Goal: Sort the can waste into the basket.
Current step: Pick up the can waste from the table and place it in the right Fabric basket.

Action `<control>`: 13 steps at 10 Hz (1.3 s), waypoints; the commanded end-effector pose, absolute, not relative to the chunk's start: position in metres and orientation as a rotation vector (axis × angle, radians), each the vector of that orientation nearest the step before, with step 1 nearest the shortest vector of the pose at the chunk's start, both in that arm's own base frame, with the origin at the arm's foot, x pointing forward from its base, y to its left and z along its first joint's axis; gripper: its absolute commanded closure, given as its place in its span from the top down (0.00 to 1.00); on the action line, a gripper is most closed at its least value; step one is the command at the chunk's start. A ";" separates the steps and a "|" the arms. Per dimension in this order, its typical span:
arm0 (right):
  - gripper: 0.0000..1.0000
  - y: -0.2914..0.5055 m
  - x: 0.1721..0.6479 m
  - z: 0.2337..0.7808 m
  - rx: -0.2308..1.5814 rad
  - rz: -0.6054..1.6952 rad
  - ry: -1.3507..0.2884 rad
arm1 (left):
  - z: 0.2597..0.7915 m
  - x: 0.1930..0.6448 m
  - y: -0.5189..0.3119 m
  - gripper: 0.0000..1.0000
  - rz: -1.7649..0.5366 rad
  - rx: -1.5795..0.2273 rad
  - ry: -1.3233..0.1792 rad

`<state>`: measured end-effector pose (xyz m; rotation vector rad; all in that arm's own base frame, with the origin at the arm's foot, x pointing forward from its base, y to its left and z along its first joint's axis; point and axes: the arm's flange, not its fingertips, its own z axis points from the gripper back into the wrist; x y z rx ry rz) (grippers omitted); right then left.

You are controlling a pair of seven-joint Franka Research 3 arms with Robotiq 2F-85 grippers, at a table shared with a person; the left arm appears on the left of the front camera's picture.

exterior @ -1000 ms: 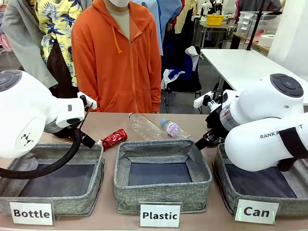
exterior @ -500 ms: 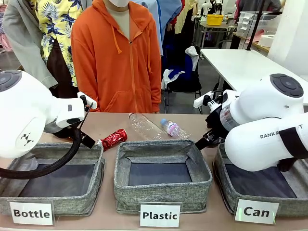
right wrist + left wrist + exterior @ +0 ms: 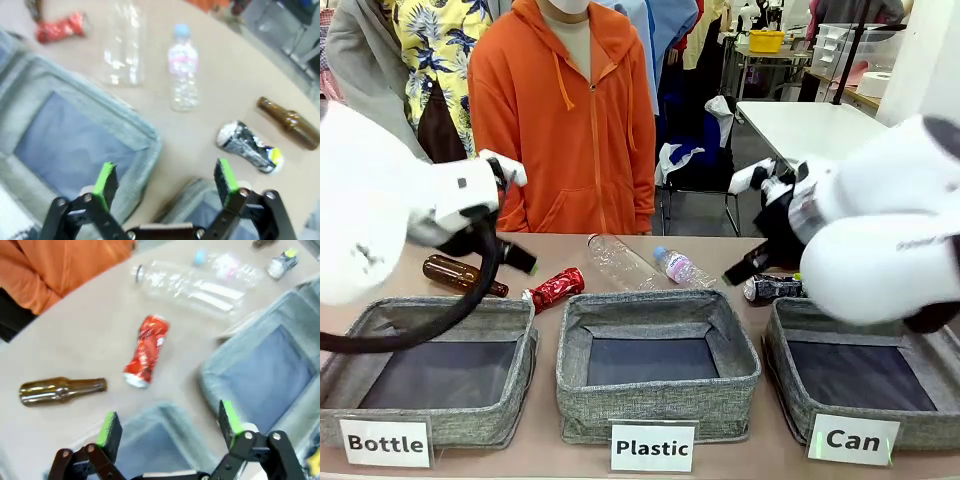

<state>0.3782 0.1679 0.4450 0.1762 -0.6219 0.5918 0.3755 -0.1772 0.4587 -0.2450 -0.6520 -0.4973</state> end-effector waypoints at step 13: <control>1.00 -0.199 0.308 0.452 1.112 -0.396 -0.739 | 0.506 0.260 0.216 1.00 0.216 -1.066 -0.816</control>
